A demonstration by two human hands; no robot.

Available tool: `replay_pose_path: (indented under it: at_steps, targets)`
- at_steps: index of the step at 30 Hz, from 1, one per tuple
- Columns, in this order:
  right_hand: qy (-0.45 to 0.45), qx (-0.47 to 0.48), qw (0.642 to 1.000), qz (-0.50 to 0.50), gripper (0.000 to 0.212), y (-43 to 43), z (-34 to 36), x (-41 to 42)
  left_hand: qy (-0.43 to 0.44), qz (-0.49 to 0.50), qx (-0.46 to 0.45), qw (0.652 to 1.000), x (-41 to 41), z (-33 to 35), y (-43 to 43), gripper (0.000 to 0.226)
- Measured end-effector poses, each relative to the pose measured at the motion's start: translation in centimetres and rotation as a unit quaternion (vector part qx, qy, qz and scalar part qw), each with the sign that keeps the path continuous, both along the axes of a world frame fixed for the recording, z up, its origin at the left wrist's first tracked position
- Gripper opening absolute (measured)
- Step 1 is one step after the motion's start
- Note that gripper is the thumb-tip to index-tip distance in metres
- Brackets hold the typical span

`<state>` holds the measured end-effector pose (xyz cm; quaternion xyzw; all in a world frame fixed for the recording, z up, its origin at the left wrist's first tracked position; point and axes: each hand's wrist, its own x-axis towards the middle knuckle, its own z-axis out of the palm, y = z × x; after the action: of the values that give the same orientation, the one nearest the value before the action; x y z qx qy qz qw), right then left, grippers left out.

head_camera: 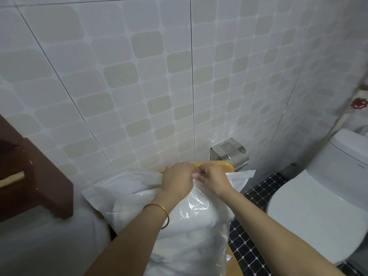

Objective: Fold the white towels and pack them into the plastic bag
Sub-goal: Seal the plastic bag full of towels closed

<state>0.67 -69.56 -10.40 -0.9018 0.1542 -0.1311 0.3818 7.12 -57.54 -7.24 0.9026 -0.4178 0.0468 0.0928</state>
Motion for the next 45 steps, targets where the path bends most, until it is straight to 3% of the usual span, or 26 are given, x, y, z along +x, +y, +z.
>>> replay_pose_path:
  at_steps: [4,7,12,20,26,29,33,37,45]
  targets:
    - [0.001,-0.01,1.0,0.0,0.029,0.1,-0.1,0.0,-0.017,0.002,0.013,1.0,-0.3,-0.2,0.1,0.014]
    - [0.002,-0.009,1.0,0.003,0.033,-0.1,0.0,-0.1,0.029,0.011,0.021,0.999,0.2,0.4,0.1,0.013]
    - [0.032,-0.026,0.999,0.012,0.018,-0.6,0.1,0.1,0.102,0.024,0.037,0.994,0.3,1.6,0.0,0.016]
    - [0.038,-0.048,0.998,0.028,0.016,-0.6,0.0,0.2,0.042,0.019,0.061,0.997,-0.1,0.9,-0.1,0.018]
    - [0.022,-0.104,0.994,0.01,0.038,-0.1,-0.1,0.0,-0.016,0.016,0.078,0.997,-0.4,0.0,-0.3,0.02]
    - [0.026,-0.102,0.994,0.009,0.023,-0.1,-0.1,0.0,-0.018,0.02,0.074,0.997,-0.4,-0.1,-0.3,0.02]
    - [0.013,-0.082,0.996,0.017,0.022,-0.2,0.0,-0.1,0.024,0.031,0.044,0.998,-0.1,0.2,-0.2,0.019]
    - [0.047,-0.135,0.99,0.015,0.009,-1.1,0.5,-0.3,0.073,0.025,0.032,0.997,0.1,0.5,-0.1,0.018]
    - [0.021,-0.094,0.995,0.002,0.016,-1.1,0.5,-0.8,0.011,0.004,0.038,0.999,-0.4,0.1,-0.8,0.013]
